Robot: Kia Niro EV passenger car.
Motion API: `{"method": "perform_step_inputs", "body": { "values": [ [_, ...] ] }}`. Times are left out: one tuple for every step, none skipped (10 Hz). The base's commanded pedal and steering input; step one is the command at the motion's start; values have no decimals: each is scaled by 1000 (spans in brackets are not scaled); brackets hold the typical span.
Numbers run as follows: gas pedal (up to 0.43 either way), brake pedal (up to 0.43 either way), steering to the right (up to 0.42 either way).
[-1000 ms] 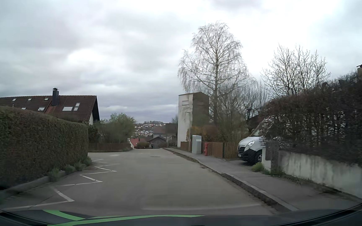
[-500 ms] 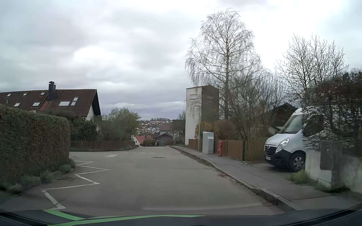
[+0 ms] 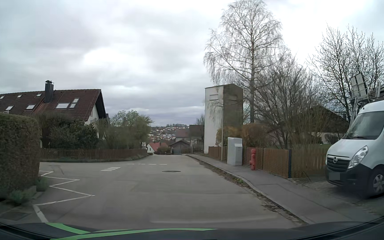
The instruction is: Follow the waypoints while adhering to traffic rules and regulations
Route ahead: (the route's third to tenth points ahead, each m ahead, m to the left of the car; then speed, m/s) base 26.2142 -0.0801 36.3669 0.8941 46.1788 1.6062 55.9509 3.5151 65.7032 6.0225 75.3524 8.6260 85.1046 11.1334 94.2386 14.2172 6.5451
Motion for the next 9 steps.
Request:
{"method": "perform_step_inputs", "body": {
  "values": [
    [0, 0, -20],
    [0, 0, -20],
    [0, 0, -20],
    [0, 0, -20],
    [0, 0, -20],
    [0, 0, -19],
    [0, 0, -19],
    [0, 0, -19],
    [0, 0, -19]
  ]
}}
